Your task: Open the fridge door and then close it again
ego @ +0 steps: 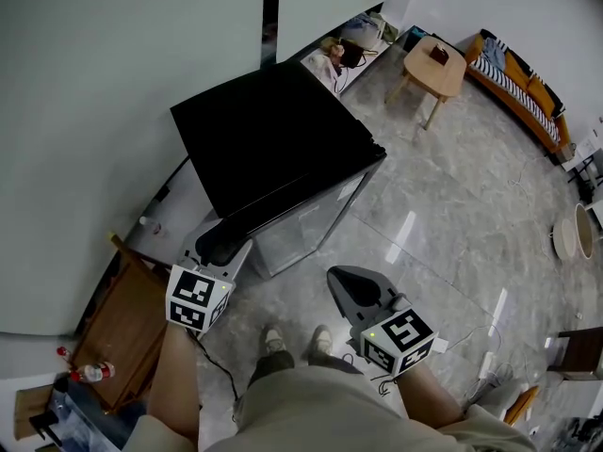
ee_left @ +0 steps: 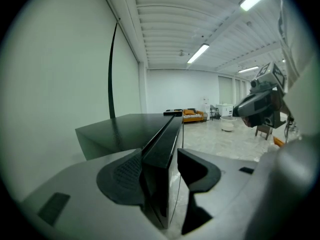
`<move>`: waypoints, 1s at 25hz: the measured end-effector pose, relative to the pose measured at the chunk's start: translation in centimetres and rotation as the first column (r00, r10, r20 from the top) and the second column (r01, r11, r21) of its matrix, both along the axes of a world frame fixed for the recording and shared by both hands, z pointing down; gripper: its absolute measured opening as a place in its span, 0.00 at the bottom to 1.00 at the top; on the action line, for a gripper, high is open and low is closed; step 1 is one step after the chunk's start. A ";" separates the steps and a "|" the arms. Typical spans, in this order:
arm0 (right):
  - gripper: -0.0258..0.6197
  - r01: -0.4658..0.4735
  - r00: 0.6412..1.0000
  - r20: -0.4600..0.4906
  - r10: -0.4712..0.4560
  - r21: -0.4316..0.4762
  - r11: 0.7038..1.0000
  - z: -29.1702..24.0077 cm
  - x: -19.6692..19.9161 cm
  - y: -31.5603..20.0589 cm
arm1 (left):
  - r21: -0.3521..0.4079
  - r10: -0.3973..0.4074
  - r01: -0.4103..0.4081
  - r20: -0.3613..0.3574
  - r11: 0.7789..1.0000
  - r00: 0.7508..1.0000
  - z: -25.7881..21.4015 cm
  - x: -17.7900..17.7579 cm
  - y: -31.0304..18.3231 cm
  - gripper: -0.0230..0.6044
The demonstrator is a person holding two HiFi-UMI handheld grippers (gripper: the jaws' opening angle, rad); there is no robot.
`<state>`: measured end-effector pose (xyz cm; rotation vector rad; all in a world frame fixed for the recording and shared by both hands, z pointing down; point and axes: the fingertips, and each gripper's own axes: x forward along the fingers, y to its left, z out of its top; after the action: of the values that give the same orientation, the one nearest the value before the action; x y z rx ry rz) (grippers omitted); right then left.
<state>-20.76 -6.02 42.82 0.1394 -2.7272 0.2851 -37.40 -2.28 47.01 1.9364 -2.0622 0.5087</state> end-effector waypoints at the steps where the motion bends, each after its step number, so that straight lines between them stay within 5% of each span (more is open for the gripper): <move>1: 0.04 0.000 1.000 -0.004 0.000 0.000 1.000 0.2 0.1 0.0 | -0.001 -0.002 0.002 -0.001 1.000 1.000 0.0 0.0 -0.1 0.39; 25: 0.04 0.026 0.998 -0.055 -0.028 -0.043 0.999 2.2 1.8 1.5 | -0.011 -0.124 0.124 0.015 0.992 0.992 0.5 0.1 0.0 0.34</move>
<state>-19.00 -4.55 45.05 0.0972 -2.6636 0.3265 -37.27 -2.29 47.52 1.7891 -2.1664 0.5063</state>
